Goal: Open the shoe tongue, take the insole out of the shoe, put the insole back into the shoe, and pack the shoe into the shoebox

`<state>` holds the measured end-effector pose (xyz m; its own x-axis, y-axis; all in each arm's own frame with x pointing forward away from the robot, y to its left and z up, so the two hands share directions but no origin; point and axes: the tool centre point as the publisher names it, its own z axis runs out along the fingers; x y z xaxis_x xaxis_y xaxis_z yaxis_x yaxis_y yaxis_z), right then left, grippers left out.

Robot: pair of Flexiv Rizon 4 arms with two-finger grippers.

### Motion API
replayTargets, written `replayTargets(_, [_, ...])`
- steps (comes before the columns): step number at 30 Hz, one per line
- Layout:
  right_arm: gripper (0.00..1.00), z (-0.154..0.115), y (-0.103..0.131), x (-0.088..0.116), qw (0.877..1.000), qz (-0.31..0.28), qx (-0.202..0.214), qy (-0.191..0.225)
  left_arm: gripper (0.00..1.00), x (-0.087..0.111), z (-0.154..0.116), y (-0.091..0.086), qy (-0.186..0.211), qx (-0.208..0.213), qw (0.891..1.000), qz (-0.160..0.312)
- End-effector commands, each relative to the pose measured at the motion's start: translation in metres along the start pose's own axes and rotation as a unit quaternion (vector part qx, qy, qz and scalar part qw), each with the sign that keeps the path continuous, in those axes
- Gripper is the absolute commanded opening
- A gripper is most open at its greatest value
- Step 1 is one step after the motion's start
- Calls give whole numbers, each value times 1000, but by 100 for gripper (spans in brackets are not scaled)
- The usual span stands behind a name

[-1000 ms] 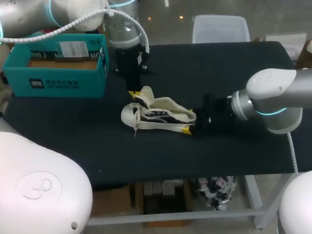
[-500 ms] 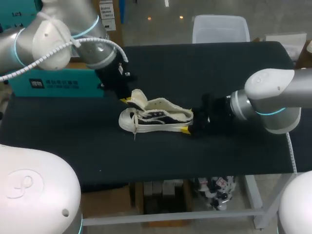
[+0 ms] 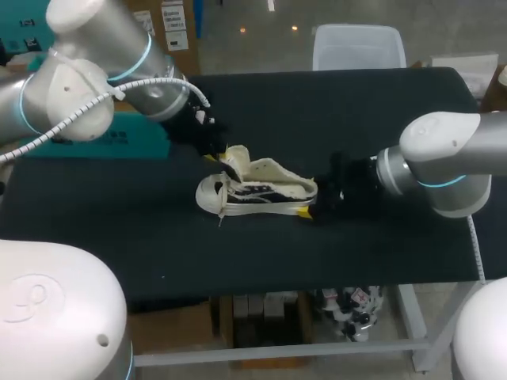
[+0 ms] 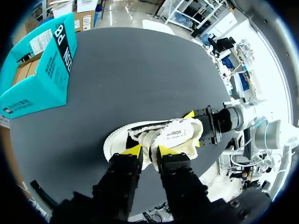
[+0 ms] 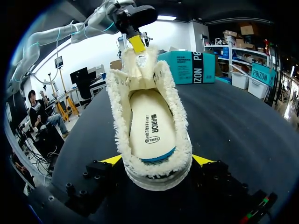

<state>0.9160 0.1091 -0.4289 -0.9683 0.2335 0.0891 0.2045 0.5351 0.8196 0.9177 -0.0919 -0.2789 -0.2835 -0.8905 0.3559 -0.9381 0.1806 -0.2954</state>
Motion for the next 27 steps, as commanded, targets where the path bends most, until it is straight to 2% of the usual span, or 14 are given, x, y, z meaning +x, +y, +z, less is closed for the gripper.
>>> replayTargets(1, [0, -2, -5, -1, 1000, 0, -3, 3, 100, 12, -10, -6, 8, -23, 999, 33])
replayTargets(5, [0, -2, -5, -1, 1000, 0, -3, 3, 100, 28, -19, -9, 15, -34, 995, 92])
replayTargets(11, [0, -2, -5, -1, 1000, 0, -3, 3, 100, 49, -29, -18, 26, -45, 976, 210])
replayTargets(12, [0, -2, -5, -1, 1000, 0, -3, 3, 87, 52, -30, -18, 25, -47, 970, 237])
replayTargets(13, [0, -2, -5, -1, 1000, 0, -3, 3, 84, 55, -30, -20, 26, -54, 965, 256])
replayTargets(14, [0, -2, -5, -1, 1000, 0, -3, 3, 64, 58, -31, -21, 26, -60, 956, 285])
replayTargets(15, [0, -2, -5, -1, 1000, 0, -3, 3, 51, 60, -31, -21, 27, -63, 951, 302])
replayTargets(16, [0, -2, -5, -1, 1000, 0, -3, 3, 47, 63, -31, -23, 27, -68, 945, 319])
replayTargets(18, [0, -2, -5, -1, 1000, 0, -3, 3, 0, 67, -29, -24, 26, -78, 928, 363])
replayTargets(20, [0, -2, -5, -1, 1000, 0, -3, 3, 0, 71, -26, -21, 20, -90, 900, 426])
replayTargets(22, [0, -2, -5, -1, 1000, 0, -3, 3, 0, 74, -24, -17, 33, -131, 857, 498])
replayTargets(23, [0, -2, -5, -1, 1000, 0, -3, 3, 0, 73, -24, -15, 26, -152, 837, 524])
replayTargets(24, [0, -2, -5, -1, 1000, 0, -3, 3, 0, 74, -23, -14, 11, -149, 841, 520])
replayTargets(27, [0, -2, -5, -1, 1000, 0, -3, 3, 0, 74, -23, -14, 11, -149, 841, 520])
